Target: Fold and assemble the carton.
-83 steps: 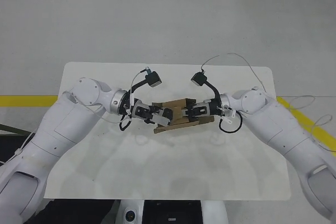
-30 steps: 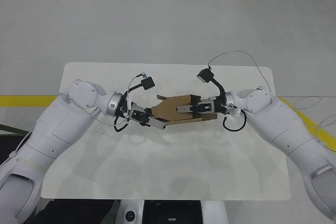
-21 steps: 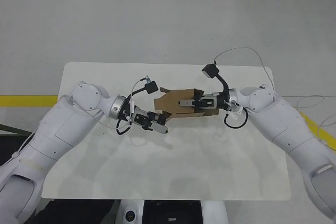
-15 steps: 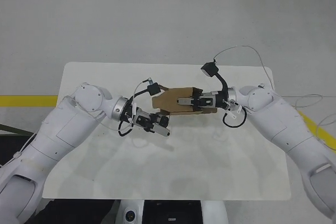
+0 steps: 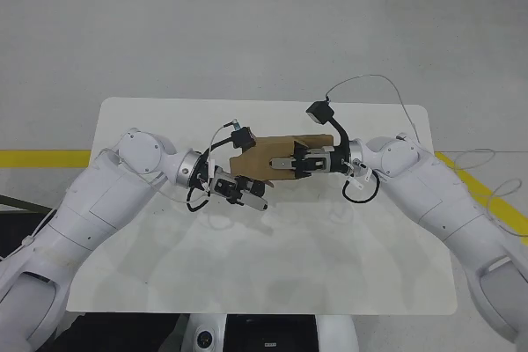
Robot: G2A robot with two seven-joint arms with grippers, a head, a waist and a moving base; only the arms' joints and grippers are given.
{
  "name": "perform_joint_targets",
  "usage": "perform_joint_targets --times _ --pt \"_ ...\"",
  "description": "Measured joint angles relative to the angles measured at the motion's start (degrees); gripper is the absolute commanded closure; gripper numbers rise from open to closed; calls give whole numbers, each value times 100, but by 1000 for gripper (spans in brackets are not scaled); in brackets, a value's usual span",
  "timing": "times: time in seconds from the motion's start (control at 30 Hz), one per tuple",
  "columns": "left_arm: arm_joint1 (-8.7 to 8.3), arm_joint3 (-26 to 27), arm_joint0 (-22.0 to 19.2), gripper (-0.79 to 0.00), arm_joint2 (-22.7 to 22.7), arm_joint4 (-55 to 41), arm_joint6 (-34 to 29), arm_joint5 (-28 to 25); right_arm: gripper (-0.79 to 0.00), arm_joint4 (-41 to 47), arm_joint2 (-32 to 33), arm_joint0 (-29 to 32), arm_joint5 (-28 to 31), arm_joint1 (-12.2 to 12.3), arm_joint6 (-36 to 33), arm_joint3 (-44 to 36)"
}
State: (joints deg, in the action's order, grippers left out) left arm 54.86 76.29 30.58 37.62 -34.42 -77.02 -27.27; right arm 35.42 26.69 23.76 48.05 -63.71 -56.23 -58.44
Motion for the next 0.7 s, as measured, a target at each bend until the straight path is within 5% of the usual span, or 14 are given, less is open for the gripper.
perform_joint_targets --times 0.7 --pt "-216 -657 -43 -785 454 121 211 -211 0 90 669 398 -47 420 -47 -63"
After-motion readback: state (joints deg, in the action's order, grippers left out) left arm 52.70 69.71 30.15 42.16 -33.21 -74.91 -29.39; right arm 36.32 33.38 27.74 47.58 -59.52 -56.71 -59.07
